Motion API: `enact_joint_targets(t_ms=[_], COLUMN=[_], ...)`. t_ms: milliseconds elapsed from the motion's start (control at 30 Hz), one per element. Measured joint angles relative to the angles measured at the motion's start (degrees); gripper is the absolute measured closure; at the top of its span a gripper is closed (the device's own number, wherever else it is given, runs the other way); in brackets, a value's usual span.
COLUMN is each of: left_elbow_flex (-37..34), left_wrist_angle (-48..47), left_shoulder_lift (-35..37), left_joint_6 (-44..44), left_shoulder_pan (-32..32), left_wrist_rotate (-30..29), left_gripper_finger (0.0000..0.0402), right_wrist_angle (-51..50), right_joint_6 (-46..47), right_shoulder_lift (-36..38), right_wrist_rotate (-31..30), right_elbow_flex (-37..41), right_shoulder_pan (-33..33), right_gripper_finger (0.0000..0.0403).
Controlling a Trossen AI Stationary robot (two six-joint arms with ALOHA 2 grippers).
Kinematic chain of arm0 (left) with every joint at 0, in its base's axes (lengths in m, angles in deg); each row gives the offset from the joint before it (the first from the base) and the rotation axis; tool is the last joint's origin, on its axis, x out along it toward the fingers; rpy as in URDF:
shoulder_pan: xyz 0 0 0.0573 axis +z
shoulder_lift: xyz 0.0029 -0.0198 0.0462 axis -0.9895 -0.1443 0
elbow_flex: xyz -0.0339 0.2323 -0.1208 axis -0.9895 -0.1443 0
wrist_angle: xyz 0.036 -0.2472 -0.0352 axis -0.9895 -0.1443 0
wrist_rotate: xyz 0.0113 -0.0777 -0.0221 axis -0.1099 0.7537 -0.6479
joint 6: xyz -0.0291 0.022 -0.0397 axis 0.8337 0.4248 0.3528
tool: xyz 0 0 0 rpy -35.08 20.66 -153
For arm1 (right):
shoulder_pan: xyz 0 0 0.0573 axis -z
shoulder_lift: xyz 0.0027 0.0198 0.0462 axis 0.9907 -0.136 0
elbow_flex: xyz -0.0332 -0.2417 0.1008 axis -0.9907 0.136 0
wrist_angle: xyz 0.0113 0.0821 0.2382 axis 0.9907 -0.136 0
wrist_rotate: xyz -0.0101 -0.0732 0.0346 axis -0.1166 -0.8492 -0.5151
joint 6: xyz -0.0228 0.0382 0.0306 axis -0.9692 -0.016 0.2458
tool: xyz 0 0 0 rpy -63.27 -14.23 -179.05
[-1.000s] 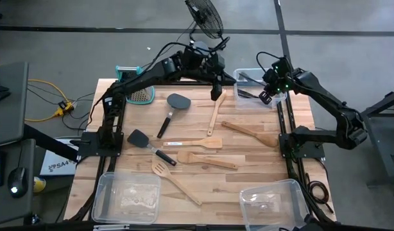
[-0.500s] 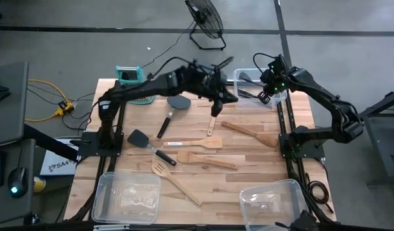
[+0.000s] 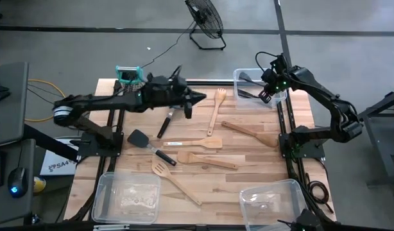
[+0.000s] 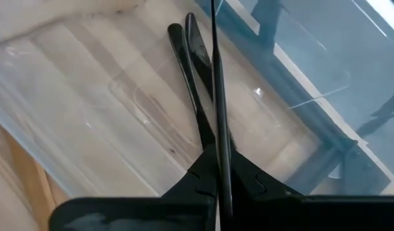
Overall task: Pick & Place Kitchen Items
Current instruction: Put the black knife into the transparent bin, then put the top black spatula into the bottom right transparent bin
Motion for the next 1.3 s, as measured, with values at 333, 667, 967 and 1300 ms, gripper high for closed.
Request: enact_joint_targets(t_ms=[333, 667, 967, 1300], left_elbow_flex=[-18.27, -20.70, -20.70, -20.70], left_wrist_angle=[0.01, 0.41, 0.39, 0.23], left_shoulder_lift=[14.32, 17.93, 17.94, 18.10], left_joint_6=[4.72, 5.55, 5.55, 5.45], left_shoulder_pan=[-0.80, -0.73, -0.75, -0.73], left_wrist_rotate=[-13.84, -14.32, -14.30, -14.14], left_gripper_finger=[0.0402, 0.0402, 0.0402, 0.0402], right_wrist_angle=[-1.55, -1.54, -2.15, -2.28], right_joint_6=[-0.51, 0.75, 2.94, 5.38], right_shoulder_lift=[-0.76, -0.76, -0.76, -0.74], right_wrist_rotate=[3.83, 5.86, 5.89, 5.61], right_elbow_flex=[0.00, 0.02, 0.02, 0.02], right_shoulder_pan=[1.52, 1.46, 1.46, 1.46], right_gripper_finger=[0.0400, 0.0400, 0.0391, 0.0297])
